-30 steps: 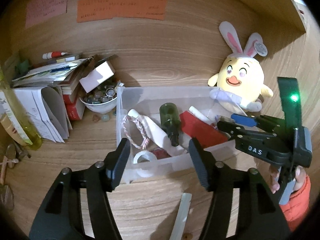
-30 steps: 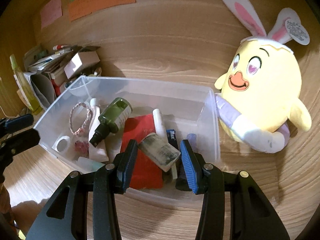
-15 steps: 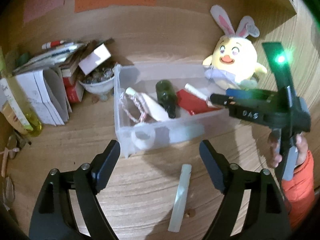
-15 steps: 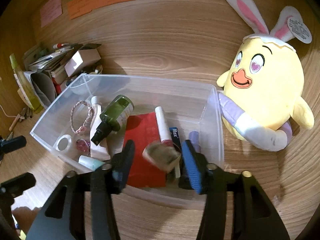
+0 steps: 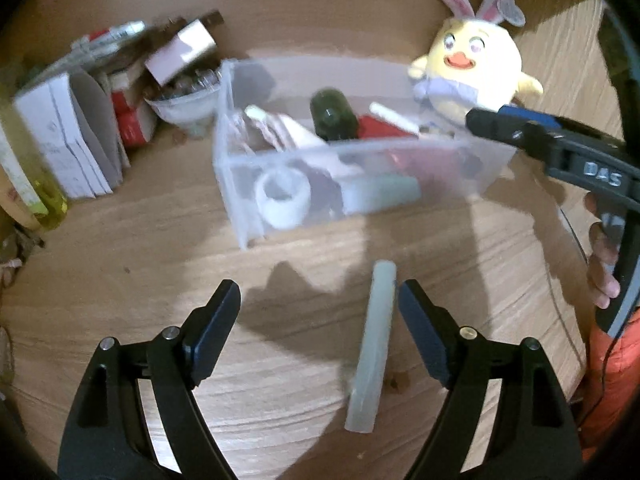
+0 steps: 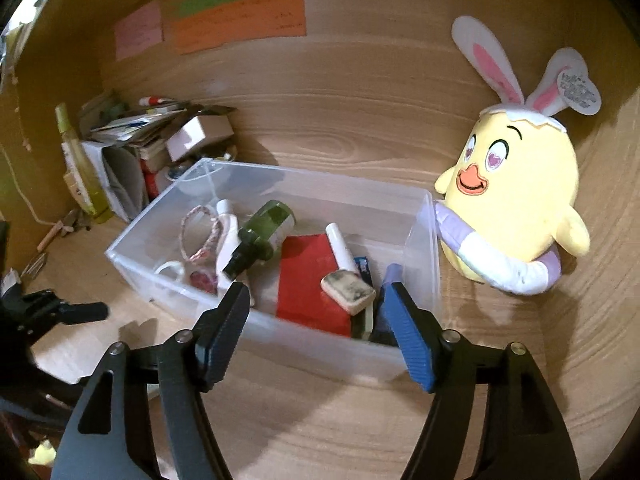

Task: Organize objects
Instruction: 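Grasp the pale green stick with the left tool while the right tool grasps the small brown bead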

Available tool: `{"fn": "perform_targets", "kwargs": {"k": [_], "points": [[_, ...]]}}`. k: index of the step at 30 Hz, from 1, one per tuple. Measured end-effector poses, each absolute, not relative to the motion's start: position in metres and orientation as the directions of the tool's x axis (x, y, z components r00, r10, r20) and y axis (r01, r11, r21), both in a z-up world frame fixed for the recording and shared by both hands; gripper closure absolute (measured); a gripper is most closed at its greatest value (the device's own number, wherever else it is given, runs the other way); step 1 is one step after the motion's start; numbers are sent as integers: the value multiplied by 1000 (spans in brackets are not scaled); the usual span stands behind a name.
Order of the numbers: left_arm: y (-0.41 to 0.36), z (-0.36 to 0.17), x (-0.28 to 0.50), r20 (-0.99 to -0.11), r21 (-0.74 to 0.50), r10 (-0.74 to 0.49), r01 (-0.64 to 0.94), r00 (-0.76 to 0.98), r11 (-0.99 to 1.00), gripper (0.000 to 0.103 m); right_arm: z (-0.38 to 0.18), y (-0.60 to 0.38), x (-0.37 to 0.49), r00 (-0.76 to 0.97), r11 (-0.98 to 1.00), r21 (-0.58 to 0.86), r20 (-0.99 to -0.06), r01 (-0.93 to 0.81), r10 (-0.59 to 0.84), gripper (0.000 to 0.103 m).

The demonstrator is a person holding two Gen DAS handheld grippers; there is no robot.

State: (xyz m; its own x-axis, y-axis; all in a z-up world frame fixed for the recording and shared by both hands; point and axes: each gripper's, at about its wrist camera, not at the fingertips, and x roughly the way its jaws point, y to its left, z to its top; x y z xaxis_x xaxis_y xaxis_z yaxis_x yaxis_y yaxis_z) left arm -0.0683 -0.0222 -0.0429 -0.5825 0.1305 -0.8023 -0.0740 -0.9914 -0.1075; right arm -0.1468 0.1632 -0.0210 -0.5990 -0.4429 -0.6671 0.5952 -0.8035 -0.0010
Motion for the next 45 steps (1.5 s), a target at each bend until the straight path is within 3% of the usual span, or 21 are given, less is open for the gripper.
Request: {"fn": "perform_targets", "kwargs": {"k": [5, 7, 11, 15, 19, 31, 36, 42, 45], "points": [[-16, -54, -64, -821, -118, 150, -94, -550, -989, 26, -24, 168, -129, -582, -790, 5, -673, 614, -456, 36], [-15, -58, -65, -829, -132, 169, -107, -533, -985, 40, -28, 169, -120, -559, -776, 20, -682, 631, -472, 36], [-17, -58, -65, -822, -142, 178, -109, -541, -984, 51, -38, 169, -104, -518, -753, 44, -700, 657, -492, 36], [-13, -59, -63, -818, -104, 160, -130, -553, -986, 74, -51, 165, -90, -490, -741, 48, -721, 670, -490, 36], [-14, -60, -58, -813, -69, 134, -135, -567, -988, 84, -67, 157, -80, -427, -721, 85, -756, 688, -497, 36], [-44, -61, -33, -803, -67, 102, -81, -587, -994, 88, -88, 114, -39, -325, -617, 90, -785, 782, -527, 36], [-48, -61, -32, -804, -75, 112, -86, -584, -993, 88, -96, 99, -29, -301, -584, 62, -810, 809, -504, 65], [-49, -59, -45, -812, -80, 114, -84, -573, -993, 88, -98, 95, -27, -316, -585, 44, -807, 810, -498, 86], [-49, -60, -52, -812, -82, 114, -81, -572, -993, 88, -98, 97, -27, -328, -597, 42, -804, 801, -496, 91]]}}
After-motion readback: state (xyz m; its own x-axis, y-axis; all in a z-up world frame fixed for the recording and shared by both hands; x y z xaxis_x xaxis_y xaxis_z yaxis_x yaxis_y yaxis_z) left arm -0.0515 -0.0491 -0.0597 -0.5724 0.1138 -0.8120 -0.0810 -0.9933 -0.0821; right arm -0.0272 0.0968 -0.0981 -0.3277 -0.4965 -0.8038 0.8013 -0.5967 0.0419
